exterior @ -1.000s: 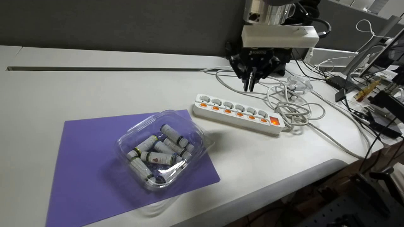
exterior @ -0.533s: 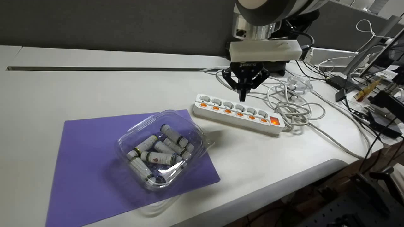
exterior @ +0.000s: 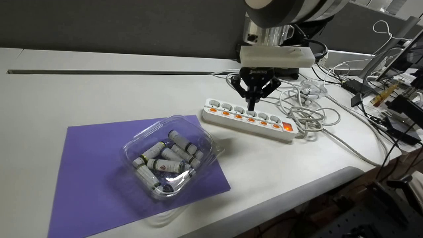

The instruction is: Turn on the second switch from the left

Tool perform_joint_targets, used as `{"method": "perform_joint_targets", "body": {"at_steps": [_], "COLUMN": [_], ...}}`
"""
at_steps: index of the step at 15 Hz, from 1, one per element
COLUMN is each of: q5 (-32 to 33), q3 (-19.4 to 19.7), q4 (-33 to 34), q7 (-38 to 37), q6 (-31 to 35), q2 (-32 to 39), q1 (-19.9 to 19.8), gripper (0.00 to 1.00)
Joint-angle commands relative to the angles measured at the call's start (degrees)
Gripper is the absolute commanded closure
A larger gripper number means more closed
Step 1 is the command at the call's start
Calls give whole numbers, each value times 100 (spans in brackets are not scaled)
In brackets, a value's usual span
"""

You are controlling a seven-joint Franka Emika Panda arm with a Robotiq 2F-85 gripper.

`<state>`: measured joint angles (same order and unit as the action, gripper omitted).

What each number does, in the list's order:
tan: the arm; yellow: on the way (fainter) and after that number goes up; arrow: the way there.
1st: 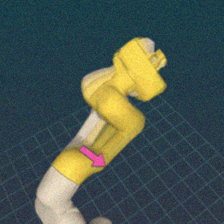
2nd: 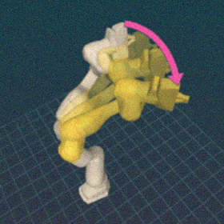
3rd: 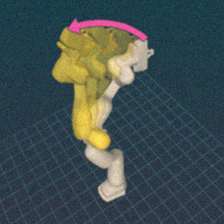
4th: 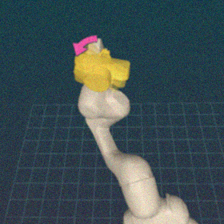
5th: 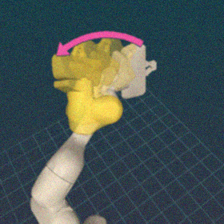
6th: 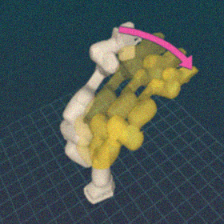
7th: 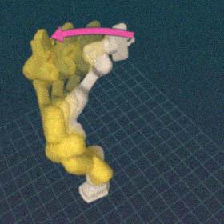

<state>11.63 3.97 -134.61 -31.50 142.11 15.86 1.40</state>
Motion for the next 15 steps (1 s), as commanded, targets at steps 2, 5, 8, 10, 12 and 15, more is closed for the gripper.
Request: {"method": "perform_joint_targets", "body": {"at_steps": [2,5,8,10,12,15], "q5": [-802,-977,-932,-852,-760,-882], "q3": [5,66,95,124,163,108], "q4": [13,51,68,76,114,28], "q7": [596,707,723,618,525,704], "q6": [223,406,551,633,625,588], "q2": [153,212,245,265,295,231], "q1": [-85,-33,33,118,210,181], "gripper": [100,100,100,100,100,99]}}
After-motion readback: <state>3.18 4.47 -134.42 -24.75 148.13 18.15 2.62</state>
